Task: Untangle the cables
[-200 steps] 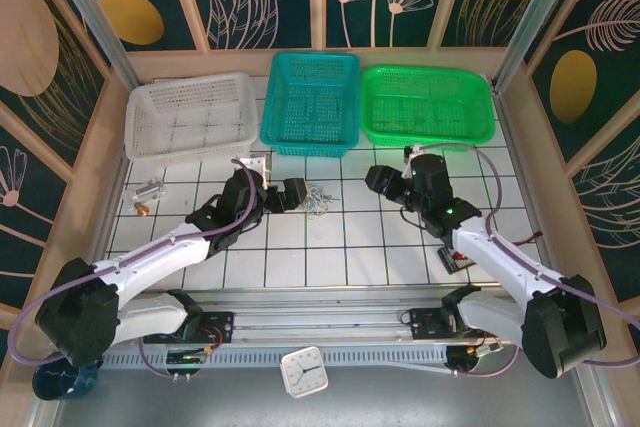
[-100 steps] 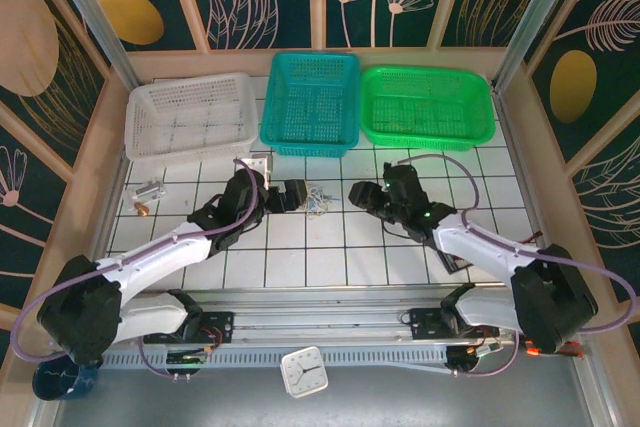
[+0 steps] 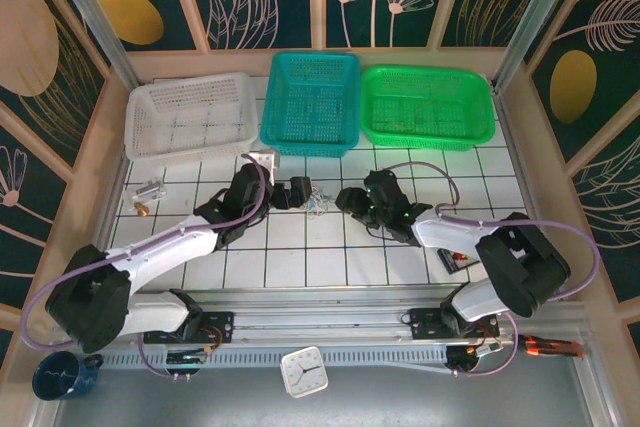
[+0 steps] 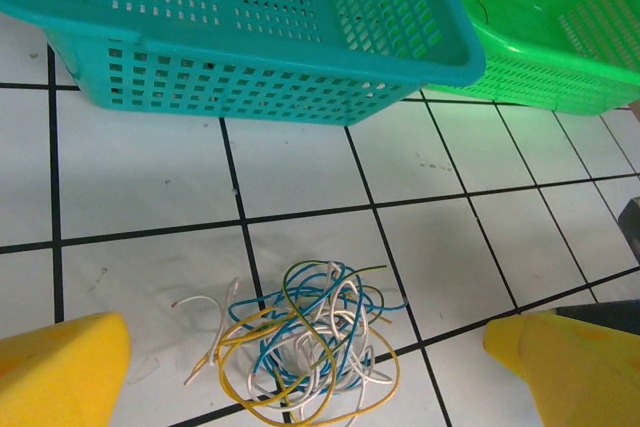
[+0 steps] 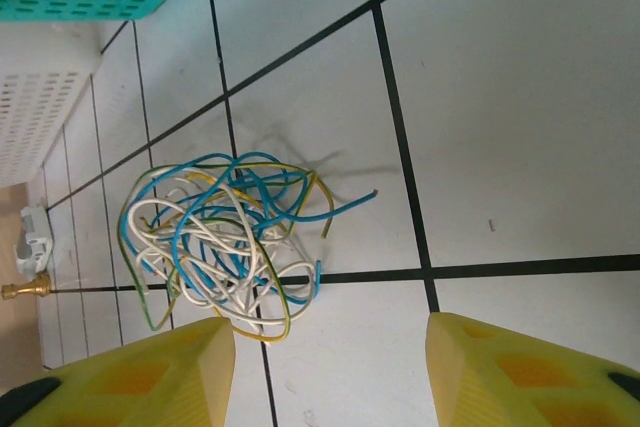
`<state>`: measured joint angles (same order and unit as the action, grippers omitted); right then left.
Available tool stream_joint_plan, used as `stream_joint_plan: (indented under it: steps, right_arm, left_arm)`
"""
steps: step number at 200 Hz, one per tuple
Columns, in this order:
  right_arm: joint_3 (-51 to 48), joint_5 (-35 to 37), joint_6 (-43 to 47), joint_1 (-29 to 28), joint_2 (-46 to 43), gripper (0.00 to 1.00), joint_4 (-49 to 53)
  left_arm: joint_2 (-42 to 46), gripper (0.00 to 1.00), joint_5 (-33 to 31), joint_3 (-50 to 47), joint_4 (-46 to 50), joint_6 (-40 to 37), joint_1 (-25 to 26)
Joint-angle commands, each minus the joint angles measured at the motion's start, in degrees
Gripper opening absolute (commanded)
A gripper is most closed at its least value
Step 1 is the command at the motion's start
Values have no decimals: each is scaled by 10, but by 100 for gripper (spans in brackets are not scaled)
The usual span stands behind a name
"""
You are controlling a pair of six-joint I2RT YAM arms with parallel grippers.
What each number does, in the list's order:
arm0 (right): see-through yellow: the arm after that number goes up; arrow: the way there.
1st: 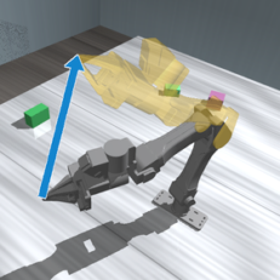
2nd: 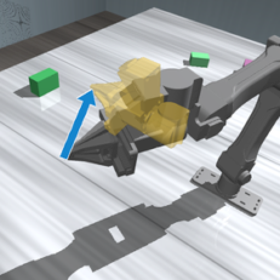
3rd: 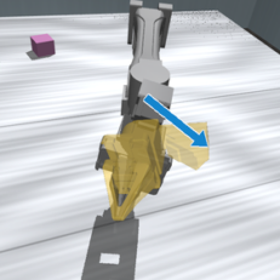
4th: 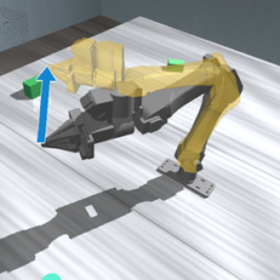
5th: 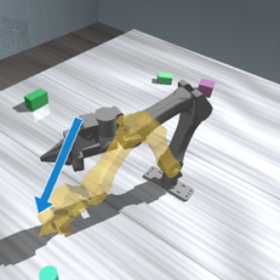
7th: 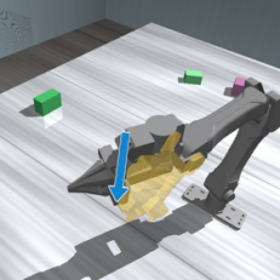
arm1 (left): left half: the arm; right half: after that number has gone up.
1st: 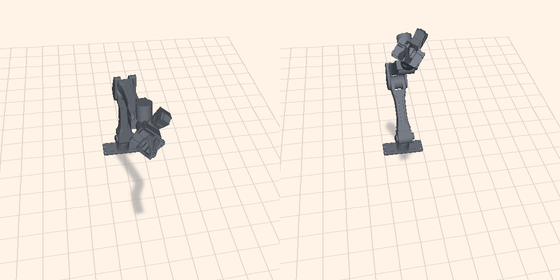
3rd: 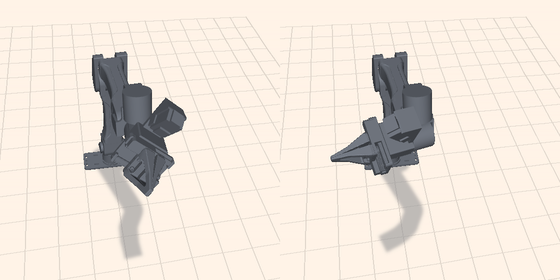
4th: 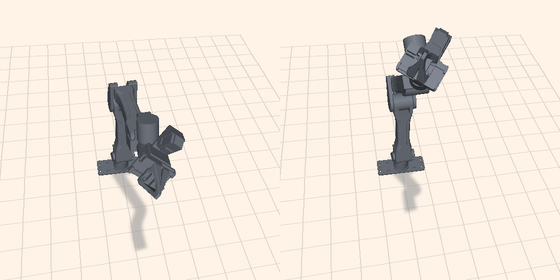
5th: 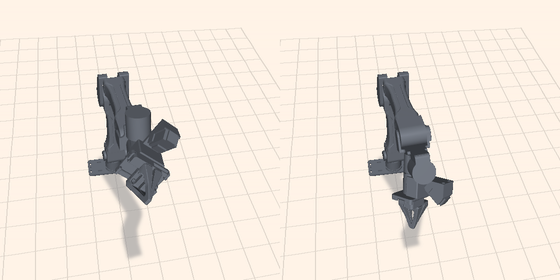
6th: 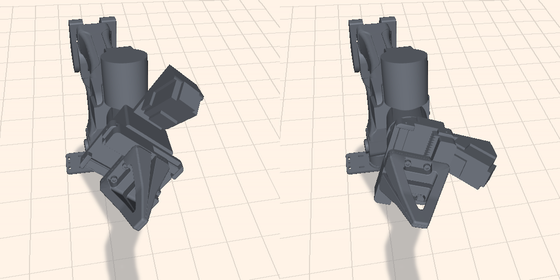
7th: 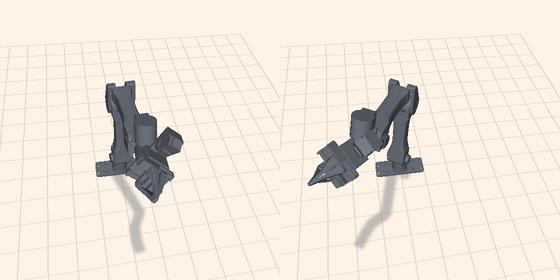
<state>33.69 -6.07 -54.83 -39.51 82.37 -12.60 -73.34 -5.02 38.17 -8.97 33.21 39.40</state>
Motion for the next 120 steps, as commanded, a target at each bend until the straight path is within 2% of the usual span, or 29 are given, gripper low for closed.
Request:
stream_joint_plan:
  steps: [1,58,83,120]
  right_arm:
    - [18,-6,5,-6,5,53,-24]
    - [44,-7,71,-1,-11,49,-2]
    - [69,-21,106,0,5,43,-7]
    - [101,-27,120,0,46,42,-18]
  left_arm:
    - [-22,99,-2,16,-17,-5,2]
    - [-78,99,-4,26,-26,12,2]
    - [-75,99,-13,20,-20,17,2]
    - [-57,99,-36,7,-16,18,2]
